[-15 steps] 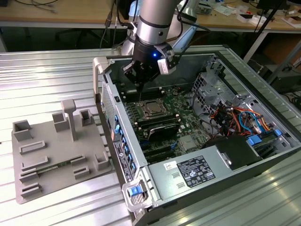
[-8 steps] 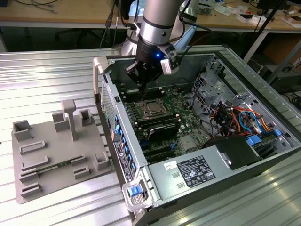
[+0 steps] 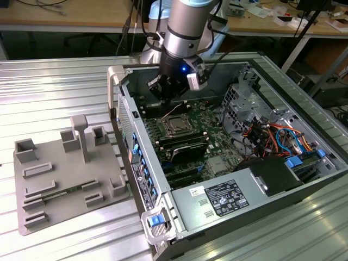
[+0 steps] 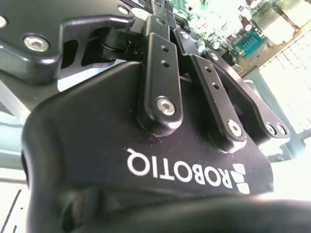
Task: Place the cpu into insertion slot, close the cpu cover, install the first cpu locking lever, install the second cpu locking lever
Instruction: 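Install the first cpu locking lever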
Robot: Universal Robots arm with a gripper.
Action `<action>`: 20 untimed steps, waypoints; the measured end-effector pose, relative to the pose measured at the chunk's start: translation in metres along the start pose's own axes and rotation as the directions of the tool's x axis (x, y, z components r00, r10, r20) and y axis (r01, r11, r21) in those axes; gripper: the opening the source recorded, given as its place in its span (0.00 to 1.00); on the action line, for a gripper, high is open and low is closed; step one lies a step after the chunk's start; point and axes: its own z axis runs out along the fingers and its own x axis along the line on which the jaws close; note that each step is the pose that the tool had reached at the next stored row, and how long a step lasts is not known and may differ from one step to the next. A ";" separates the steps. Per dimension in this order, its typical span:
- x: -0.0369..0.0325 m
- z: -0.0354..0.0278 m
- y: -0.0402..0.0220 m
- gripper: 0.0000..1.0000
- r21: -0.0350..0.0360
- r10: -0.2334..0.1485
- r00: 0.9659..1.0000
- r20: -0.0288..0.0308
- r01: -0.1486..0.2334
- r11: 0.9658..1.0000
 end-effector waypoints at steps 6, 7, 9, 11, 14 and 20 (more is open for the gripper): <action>-0.0095 0.0093 -0.0006 0.11 0.000 0.000 1.000 -0.002 0.000 1.000; -0.0104 0.0111 -0.0007 0.11 0.000 0.000 1.000 -0.002 0.000 1.000; -0.0136 0.0151 -0.0009 0.11 0.000 -0.001 1.000 -0.004 0.001 1.000; -0.0173 0.0182 -0.0010 0.11 0.000 -0.003 1.000 -0.004 0.003 1.000; -0.0225 0.0223 -0.0007 0.11 0.000 -0.009 1.000 -0.005 0.009 1.000; -0.0251 0.0245 -0.0002 0.11 0.000 -0.014 1.000 -0.005 0.014 1.000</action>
